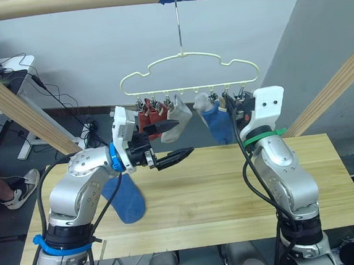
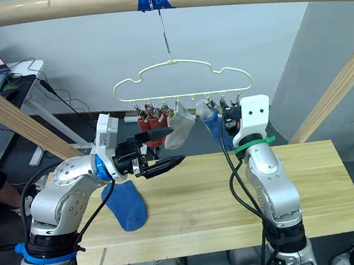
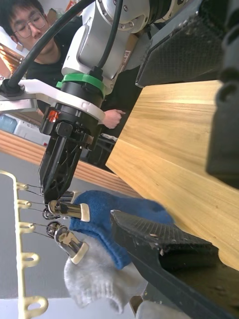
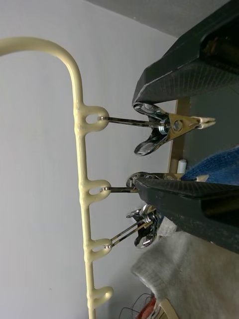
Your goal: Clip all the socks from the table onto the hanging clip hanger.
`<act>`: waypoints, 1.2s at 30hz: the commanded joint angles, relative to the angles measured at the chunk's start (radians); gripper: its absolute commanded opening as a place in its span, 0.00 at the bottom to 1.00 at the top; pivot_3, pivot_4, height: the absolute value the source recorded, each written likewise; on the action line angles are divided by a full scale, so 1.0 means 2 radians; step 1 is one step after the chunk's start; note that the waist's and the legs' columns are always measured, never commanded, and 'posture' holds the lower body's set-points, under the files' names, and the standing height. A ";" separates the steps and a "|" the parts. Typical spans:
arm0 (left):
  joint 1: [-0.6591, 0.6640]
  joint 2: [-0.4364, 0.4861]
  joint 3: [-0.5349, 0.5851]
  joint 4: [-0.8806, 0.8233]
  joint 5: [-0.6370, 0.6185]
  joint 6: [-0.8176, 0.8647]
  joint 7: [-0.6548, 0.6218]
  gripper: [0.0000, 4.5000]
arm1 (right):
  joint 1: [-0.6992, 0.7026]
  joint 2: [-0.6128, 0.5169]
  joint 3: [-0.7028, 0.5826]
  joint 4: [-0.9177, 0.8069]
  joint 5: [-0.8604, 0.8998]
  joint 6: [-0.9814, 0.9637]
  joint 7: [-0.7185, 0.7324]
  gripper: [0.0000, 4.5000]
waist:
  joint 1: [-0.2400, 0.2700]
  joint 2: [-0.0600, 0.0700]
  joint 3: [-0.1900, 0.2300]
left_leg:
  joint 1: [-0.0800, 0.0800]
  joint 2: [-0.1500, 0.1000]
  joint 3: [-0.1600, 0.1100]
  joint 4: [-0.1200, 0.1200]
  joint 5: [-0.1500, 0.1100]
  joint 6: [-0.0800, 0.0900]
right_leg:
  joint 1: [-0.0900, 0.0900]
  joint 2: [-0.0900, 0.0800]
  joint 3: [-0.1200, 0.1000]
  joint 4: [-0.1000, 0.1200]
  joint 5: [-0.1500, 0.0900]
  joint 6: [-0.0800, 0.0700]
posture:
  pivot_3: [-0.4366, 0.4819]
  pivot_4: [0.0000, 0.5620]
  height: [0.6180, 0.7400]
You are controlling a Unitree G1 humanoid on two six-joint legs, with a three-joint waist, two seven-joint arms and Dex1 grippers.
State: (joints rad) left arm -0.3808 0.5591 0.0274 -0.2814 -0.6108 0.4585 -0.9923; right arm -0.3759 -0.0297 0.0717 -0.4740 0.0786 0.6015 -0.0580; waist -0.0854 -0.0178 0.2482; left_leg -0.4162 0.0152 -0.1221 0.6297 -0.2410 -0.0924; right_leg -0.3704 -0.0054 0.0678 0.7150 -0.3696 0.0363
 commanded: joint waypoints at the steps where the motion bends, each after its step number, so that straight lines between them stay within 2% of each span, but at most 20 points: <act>1: -0.002 0.000 0.000 -0.014 0.001 -0.009 0.002 1.00 | -0.011 0.005 -0.004 -0.003 -0.003 -0.014 0.002 0.51 | 0.000 0.000 0.000 | 0.000 0.000 0.000 0.000 0.000 0.000 | 0.000 0.000 0.000 0.000 0.000 0.000 | 0.43 0.45 1.00; 13: -0.001 0.000 0.000 -0.003 0.005 -0.020 -0.004 1.00 | -0.019 0.011 -0.012 0.013 -0.001 -0.021 0.001 0.51 | 0.000 0.000 0.000 | 0.000 0.000 0.000 0.000 0.000 0.000 | 0.000 0.000 0.000 0.000 0.000 0.000 | 0.44 0.45 1.00; 16: 0.001 0.000 0.000 0.000 0.006 -0.024 -0.007 1.00 | -0.019 0.013 -0.012 0.014 0.000 -0.025 0.002 0.38 | 0.000 0.000 0.000 | 0.000 0.000 0.000 0.000 0.000 0.000 | 0.000 0.000 0.000 0.000 0.000 0.000 | 0.44 0.45 1.00; 20: 0.004 0.000 -0.003 0.001 0.007 -0.029 -0.009 1.00 | -0.018 0.011 -0.014 0.012 0.001 -0.026 0.005 0.10 | 0.000 0.000 0.000 | 0.000 0.000 0.000 0.000 0.000 0.000 | 0.000 0.000 0.000 0.000 0.000 0.000 | 0.43 0.45 1.00; 22: 0.007 -0.001 -0.004 0.001 0.008 -0.032 -0.010 1.00 | -0.016 0.008 -0.015 0.009 0.002 -0.025 0.008 0.00 | 0.000 0.000 0.000 | 0.000 0.000 0.000 0.000 0.000 0.000 | 0.000 0.000 0.000 0.000 0.000 0.000 | 0.43 0.45 1.00; 36: 0.013 -0.001 -0.006 0.008 0.015 -0.044 -0.020 1.00 | -0.015 -0.014 -0.030 -0.003 0.022 -0.004 0.044 0.00 | 0.000 0.000 0.000 | 0.000 0.000 0.000 0.000 0.000 0.000 | 0.000 0.000 0.000 0.000 0.000 0.000 | 0.43 0.43 1.00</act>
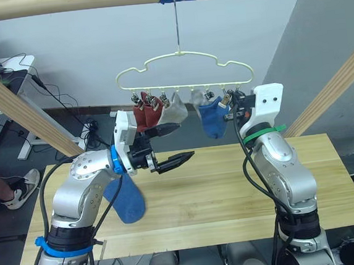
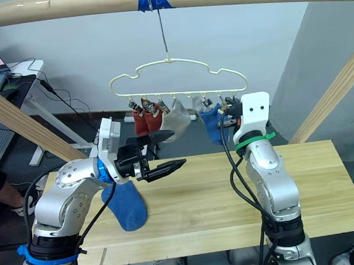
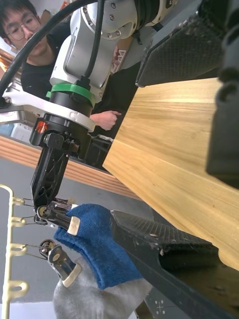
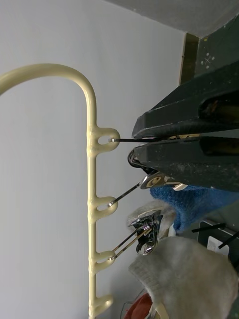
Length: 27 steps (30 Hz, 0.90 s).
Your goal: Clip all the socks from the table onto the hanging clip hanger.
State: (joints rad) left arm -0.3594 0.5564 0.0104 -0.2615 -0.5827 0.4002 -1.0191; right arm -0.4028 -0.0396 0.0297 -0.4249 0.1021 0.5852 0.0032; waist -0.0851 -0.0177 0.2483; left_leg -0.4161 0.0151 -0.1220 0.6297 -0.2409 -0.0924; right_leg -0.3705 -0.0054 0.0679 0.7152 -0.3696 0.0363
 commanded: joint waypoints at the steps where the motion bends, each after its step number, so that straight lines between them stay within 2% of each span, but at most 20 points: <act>1: 0.002 0.001 0.002 0.000 0.002 -0.016 -0.008 1.00 | -0.002 -0.014 -0.012 -0.028 0.013 0.007 0.018 0.00 | 0.000 0.000 0.000 | 0.000 0.000 0.000 0.000 0.000 0.000 | 0.000 0.000 0.000 0.000 0.000 0.000 | 0.43 0.43 1.00; 8: 0.008 0.007 0.001 0.006 0.000 0.008 -0.001 1.00 | -0.005 -0.063 -0.031 -0.044 0.047 0.052 0.068 0.00 | 0.000 0.000 0.000 | 0.000 0.000 0.000 0.000 0.000 0.000 | 0.000 0.000 0.000 0.000 0.000 0.000 | 0.42 0.43 1.00; 15: 0.012 0.009 -0.008 0.006 0.011 0.007 -0.005 1.00 | -0.038 -0.170 -0.043 -0.028 0.072 0.099 0.145 0.00 | 0.000 0.000 0.000 | 0.000 0.000 0.000 0.000 0.000 0.000 | 0.000 0.000 0.000 0.000 0.000 0.000 | 0.40 0.44 1.00; 22: 0.020 0.018 0.002 0.017 0.010 0.024 0.006 1.00 | -0.069 -0.185 -0.077 -0.034 0.131 0.167 0.166 0.00 | 0.000 0.000 0.000 | 0.000 0.000 0.000 0.000 0.000 0.000 | 0.000 0.000 0.000 0.000 0.000 0.000 | 0.40 0.44 1.00; 27: 0.049 0.024 0.017 0.061 0.046 0.039 0.065 1.00 | -0.089 -0.205 -0.115 -0.036 0.183 0.232 0.183 0.00 | -0.001 0.000 0.000 | 0.000 0.000 0.000 0.000 0.000 0.000 | 0.000 0.000 0.000 0.000 0.000 0.000 | 0.39 0.45 1.00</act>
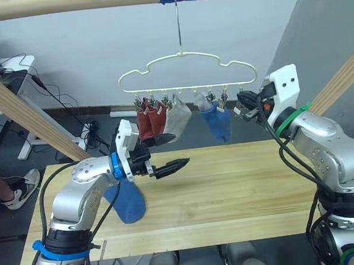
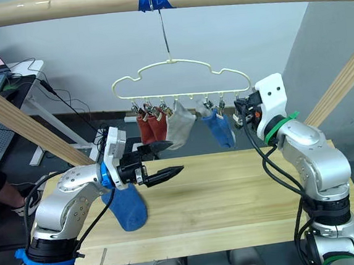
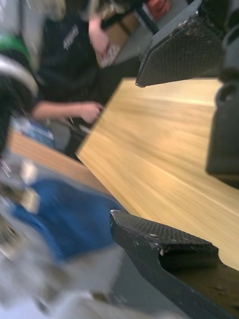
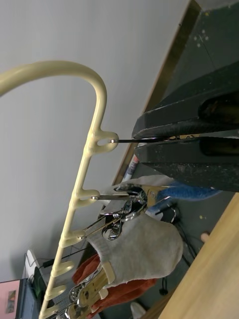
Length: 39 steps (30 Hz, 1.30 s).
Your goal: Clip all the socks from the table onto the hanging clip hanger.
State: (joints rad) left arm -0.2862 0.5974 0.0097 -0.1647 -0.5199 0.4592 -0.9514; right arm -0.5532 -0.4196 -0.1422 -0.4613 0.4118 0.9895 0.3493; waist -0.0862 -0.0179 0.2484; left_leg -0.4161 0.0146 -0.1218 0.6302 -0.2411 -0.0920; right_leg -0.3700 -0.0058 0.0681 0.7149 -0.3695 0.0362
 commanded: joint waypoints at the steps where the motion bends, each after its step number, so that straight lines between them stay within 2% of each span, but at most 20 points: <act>1: 0.017 0.000 0.023 0.018 0.022 0.014 0.051 1.00 | -0.019 -0.021 -0.034 -0.016 0.038 0.039 0.014 0.00 | 0.000 0.000 0.000 | 0.000 0.000 0.000 0.000 0.000 0.000 | 0.000 0.000 0.000 0.000 0.000 0.000 | 0.39 0.45 1.00; 7: 0.048 -0.009 0.062 0.038 0.059 0.078 0.180 1.00 | -0.049 -0.032 -0.057 0.000 0.080 0.082 0.017 0.00 | -0.001 -0.001 0.000 | 0.000 0.000 0.000 0.000 0.000 0.000 | 0.000 0.000 0.000 0.000 0.000 0.000 | 0.38 0.46 1.00; 13: 0.081 -0.004 0.098 0.019 0.086 0.136 0.266 1.00 | -0.056 -0.032 -0.058 0.009 0.086 0.081 0.009 0.00 | -0.001 -0.001 0.001 | 0.000 0.000 0.000 0.000 0.000 0.000 | 0.000 0.000 0.000 0.000 0.000 0.000 | 0.38 0.47 1.00; 19: 0.117 0.006 0.093 -0.001 0.099 0.166 0.277 1.00 | -0.060 -0.032 -0.056 0.018 0.088 0.076 0.005 0.00 | 0.000 -0.001 0.003 | 0.000 0.000 0.000 0.000 0.000 0.000 | 0.000 -0.001 0.000 0.000 0.000 0.000 | 0.39 0.48 1.00; 25: 0.127 -0.001 0.095 0.021 0.115 0.171 0.294 1.00 | -0.064 -0.030 -0.057 0.020 0.088 0.077 0.001 0.00 | 0.000 -0.001 0.005 | 0.000 0.000 0.000 0.000 0.000 0.000 | 0.000 -0.001 0.000 0.000 0.000 0.000 | 0.39 0.48 1.00; 30: 0.110 0.007 0.071 0.072 0.139 0.124 0.274 1.00 | -0.059 -0.024 -0.056 0.014 0.092 0.081 -0.006 0.00 | 0.000 -0.001 0.005 | 0.000 0.000 0.000 0.000 0.000 0.000 | 0.000 -0.001 0.000 0.000 0.000 0.000 | 0.38 0.48 1.00; 38: 0.099 0.007 0.050 0.124 0.157 0.101 0.250 1.00 | -0.056 -0.018 -0.056 0.006 0.100 0.088 -0.016 0.00 | -0.001 -0.001 0.005 | 0.000 0.000 0.000 0.000 0.000 0.000 | 0.000 -0.001 0.000 0.000 0.000 0.000 | 0.37 0.47 1.00; 39: 0.100 0.007 0.046 0.127 0.159 0.098 0.244 0.96 | -0.056 -0.019 -0.056 0.006 0.101 0.088 -0.018 0.00 | -0.001 -0.001 0.005 | 0.000 0.000 0.000 0.000 0.000 0.000 | 0.000 -0.001 0.000 0.000 0.000 0.000 | 0.37 0.47 1.00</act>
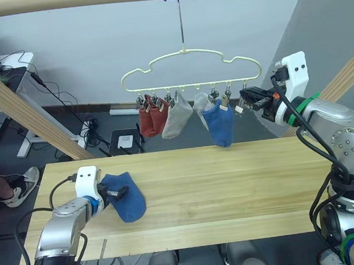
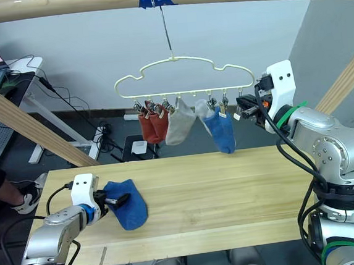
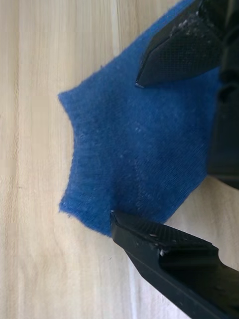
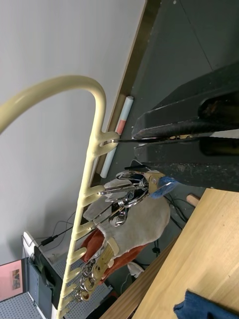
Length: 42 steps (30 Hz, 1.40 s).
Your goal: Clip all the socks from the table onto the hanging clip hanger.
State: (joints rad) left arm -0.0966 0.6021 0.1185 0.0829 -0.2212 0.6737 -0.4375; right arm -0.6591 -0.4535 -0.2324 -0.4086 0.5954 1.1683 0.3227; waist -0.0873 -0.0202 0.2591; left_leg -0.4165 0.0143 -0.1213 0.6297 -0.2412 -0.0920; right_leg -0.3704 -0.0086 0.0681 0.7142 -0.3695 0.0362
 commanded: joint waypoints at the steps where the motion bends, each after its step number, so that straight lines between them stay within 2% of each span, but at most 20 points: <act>1: 0.006 0.005 -0.011 0.005 0.011 -0.012 -0.017 0.92 | -0.003 -0.002 -0.011 -0.020 0.010 -0.001 -0.006 0.00 | 0.000 0.000 0.000 | 0.000 0.000 0.000 0.000 0.000 0.000 | 0.000 0.000 0.000 0.000 0.000 0.000 | 0.37 0.47 1.00; 2: 0.006 0.005 -0.013 0.007 0.012 -0.015 -0.019 0.89 | -0.002 -0.002 -0.011 -0.021 0.011 -0.001 -0.007 0.00 | 0.000 0.000 0.000 | 0.000 0.000 0.000 0.000 0.000 0.000 | 0.000 0.000 0.000 0.000 0.000 0.000 | 0.37 0.47 1.00; 5: 0.006 0.008 -0.021 0.010 0.022 -0.036 -0.029 0.71 | -0.002 -0.002 -0.011 -0.021 0.014 -0.001 -0.010 0.00 | 0.000 0.000 0.000 | 0.000 0.000 0.000 0.000 0.000 0.000 | 0.000 -0.001 0.000 0.000 0.000 0.000 | 0.37 0.46 1.00; 14: -0.002 -0.001 -0.023 0.003 0.019 -0.087 -0.061 0.31 | 0.004 -0.004 -0.010 -0.019 0.016 -0.008 -0.014 0.00 | 0.000 0.000 0.000 | 0.000 0.000 0.000 0.000 0.000 0.000 | 0.000 -0.001 0.000 0.000 0.000 0.000 | 0.38 0.45 1.00; 19: -0.014 -0.007 -0.028 -0.005 0.010 -0.153 -0.106 0.00 | 0.012 -0.005 -0.012 -0.018 0.017 -0.012 -0.013 0.00 | 0.001 0.000 0.000 | 0.000 0.000 0.000 0.000 0.000 0.000 | 0.000 -0.001 0.000 0.000 0.000 0.000 | 0.38 0.45 1.00; 25: -0.059 -0.015 -0.038 -0.022 -0.036 -0.191 -0.196 0.00 | 0.011 -0.019 -0.024 -0.007 0.023 -0.008 -0.004 0.00 | 0.001 0.000 0.000 | 0.000 -0.001 0.000 0.000 0.000 0.000 | 0.000 -0.001 -0.001 0.000 0.000 0.000 | 0.38 0.45 1.00; 28: -0.094 -0.021 -0.059 -0.049 -0.077 -0.213 -0.284 0.00 | -0.001 -0.026 -0.049 0.008 0.052 0.021 0.003 0.00 | 0.001 0.000 0.000 | 0.000 -0.001 0.000 0.000 0.000 0.000 | 0.000 -0.001 -0.001 0.000 0.000 0.000 | 0.37 0.45 1.00; 33: -0.129 -0.039 -0.107 -0.059 -0.075 -0.282 -0.365 0.00 | -0.023 -0.019 -0.103 0.037 0.114 0.088 -0.001 0.00 | 0.001 0.000 0.000 | 0.000 -0.001 0.001 0.000 0.000 0.000 | 0.000 0.000 -0.001 0.000 0.000 0.000 | 0.35 0.45 1.00; 36: -0.145 -0.058 -0.131 -0.047 -0.057 -0.319 -0.372 0.00 | -0.036 -0.012 -0.134 0.049 0.142 0.125 -0.014 0.00 | 0.000 0.000 0.000 | 0.000 0.000 0.004 0.000 0.000 0.000 | 0.000 0.000 0.000 0.000 0.000 0.000 | 0.35 0.45 1.00; 42: -0.201 -0.111 -0.160 0.030 0.012 -0.434 -0.339 0.00 | -0.086 0.048 -0.217 0.058 0.197 0.217 -0.070 0.00 | 0.000 0.000 0.000 | 0.000 0.000 0.005 0.001 0.001 0.001 | 0.000 0.000 0.000 0.000 0.000 0.000 | 0.32 0.46 1.00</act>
State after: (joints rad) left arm -0.4710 0.3968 -0.1926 0.1268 -0.2240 -0.1196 -1.1414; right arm -0.8006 -0.3695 -0.6117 -0.2670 0.9349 1.5642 0.2121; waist -0.0883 -0.0206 0.2596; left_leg -0.4175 0.0150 -0.1108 0.6308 -0.2395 -0.0892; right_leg -0.3699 -0.0095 0.0689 0.7148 -0.3695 0.0362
